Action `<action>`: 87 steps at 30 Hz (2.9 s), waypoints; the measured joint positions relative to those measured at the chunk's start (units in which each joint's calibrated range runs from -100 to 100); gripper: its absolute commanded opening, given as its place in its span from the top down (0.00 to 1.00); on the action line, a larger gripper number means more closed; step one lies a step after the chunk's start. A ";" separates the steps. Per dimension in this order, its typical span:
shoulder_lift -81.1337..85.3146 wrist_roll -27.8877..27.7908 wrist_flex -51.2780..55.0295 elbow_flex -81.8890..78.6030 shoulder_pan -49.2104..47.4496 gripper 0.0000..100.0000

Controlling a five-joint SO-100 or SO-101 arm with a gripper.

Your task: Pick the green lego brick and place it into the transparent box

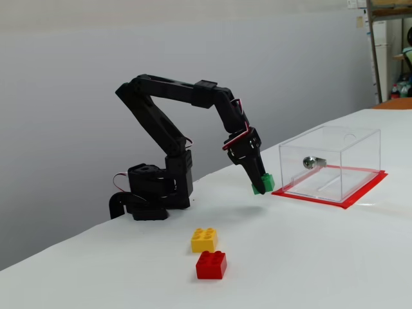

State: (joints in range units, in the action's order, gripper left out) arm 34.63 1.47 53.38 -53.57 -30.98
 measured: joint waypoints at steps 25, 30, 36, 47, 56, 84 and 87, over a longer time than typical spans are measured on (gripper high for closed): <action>22.49 -0.10 -1.20 5.47 -0.43 0.91; 22.49 -0.10 -5.48 6.71 -0.43 0.91; 20.38 -0.10 -6.77 8.12 -4.59 0.91; 3.89 -0.10 -6.77 22.42 -15.92 0.91; -10.06 -0.10 -6.77 32.13 -21.58 0.91; -36.70 -0.10 -7.11 51.72 -25.75 0.85; -36.70 -0.10 -7.11 51.72 -25.85 0.75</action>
State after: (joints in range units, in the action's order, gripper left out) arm -2.07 1.37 46.27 -1.85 -56.84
